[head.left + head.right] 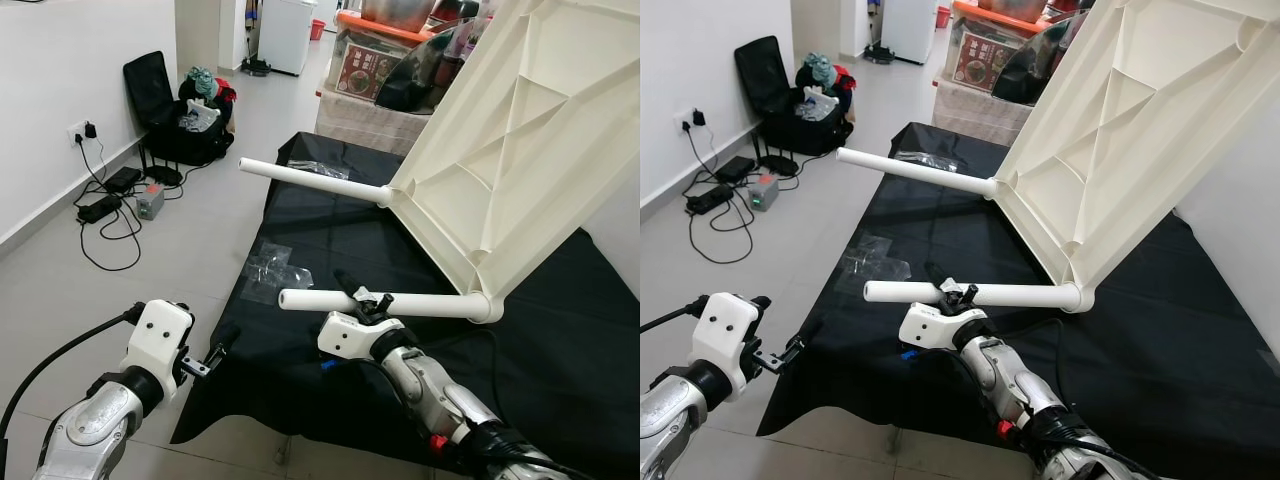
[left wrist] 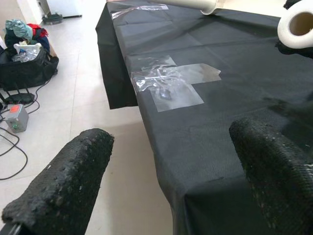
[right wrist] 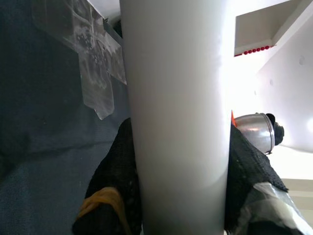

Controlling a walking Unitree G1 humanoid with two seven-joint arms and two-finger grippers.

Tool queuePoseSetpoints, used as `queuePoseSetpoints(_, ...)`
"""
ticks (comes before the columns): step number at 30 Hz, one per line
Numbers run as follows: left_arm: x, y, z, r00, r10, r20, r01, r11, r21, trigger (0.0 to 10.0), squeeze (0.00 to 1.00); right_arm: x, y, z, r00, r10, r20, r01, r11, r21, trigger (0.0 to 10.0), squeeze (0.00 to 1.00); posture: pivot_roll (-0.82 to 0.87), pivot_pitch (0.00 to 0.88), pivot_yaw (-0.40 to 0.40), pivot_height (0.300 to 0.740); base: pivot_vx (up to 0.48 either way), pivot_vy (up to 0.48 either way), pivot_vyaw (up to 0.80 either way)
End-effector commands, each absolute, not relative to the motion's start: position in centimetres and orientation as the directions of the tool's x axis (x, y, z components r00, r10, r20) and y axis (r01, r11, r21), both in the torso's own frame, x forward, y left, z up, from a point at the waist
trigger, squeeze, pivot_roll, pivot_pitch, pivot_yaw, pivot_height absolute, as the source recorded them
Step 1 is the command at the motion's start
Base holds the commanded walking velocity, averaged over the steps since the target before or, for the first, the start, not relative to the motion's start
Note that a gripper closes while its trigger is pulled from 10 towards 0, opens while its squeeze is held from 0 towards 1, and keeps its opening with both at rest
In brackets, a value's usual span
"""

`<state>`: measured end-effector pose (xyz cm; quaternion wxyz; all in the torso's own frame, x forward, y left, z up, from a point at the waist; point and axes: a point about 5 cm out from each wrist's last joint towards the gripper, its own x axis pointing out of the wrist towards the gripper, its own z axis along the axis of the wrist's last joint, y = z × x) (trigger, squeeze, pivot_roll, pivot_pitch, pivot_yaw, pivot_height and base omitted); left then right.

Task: Building children table

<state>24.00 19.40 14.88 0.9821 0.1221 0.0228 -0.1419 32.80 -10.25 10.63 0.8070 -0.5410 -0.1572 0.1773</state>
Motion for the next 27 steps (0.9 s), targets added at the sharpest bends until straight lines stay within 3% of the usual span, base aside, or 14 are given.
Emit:
queuePoseSetpoints(1, 23.8, 19.2, 14.7, 0.954, -0.283, -0.094, 0.298, 0.927, 0.228, 10.0, 0.0, 32.3, -10.9, 9.1, 0.906, 0.424, 0.01, -0.156, 0.354, -0.922, 10.0, 0.0, 0.09, 0.067, -0.187, 0.74, 0.0, 0.0, 0.0)
queuePoseSetpoints(12, 24.2, 18.9, 15.1, 0.955, -0.283, -0.089, 0.296, 0.927, 0.231, 10.0, 0.0, 32.4, -11.2, 9.3, 0.897, 0.435, 0.08, -0.063, 0.306, -0.95, 10.0, 0.0, 0.1, 0.057, -0.188, 0.74, 0.0, 0.0, 0.0)
queuePoseSetpoints(18, 23.9, 18.9, 15.2, 0.955, -0.284, -0.088, 0.296, 0.927, 0.231, 10.0, 0.0, 32.3, -10.7, 8.7, 0.887, 0.46, 0.039, -0.105, 0.284, -0.953, 10.0, 0.0, 0.1, 0.058, -0.189, 0.74, 0.0, 0.0, 0.0)
queuePoseSetpoints(22, 23.8, 18.9, 15.2, 0.955, -0.284, -0.086, 0.296, 0.927, 0.231, 10.0, 0.0, 31.9, -10.3, 7.8, 0.858, 0.512, -0.047, -0.177, 0.208, -0.962, 10.0, 0.0, 0.11, 0.056, -0.192, 0.74, 0.0, 0.0, 0.0)
queuePoseSetpoints(27, 23.7, 18.8, 15.2, 0.956, -0.283, -0.083, 0.295, 0.927, 0.23, 10.0, 0.0, 31.8, -10.3, 7.9, 0.85, 0.525, -0.038, -0.174, 0.213, -0.962, 10.0, 0.0, 0.11, 0.055, -0.195, 0.74, 0.0, 0.0, 0.0)
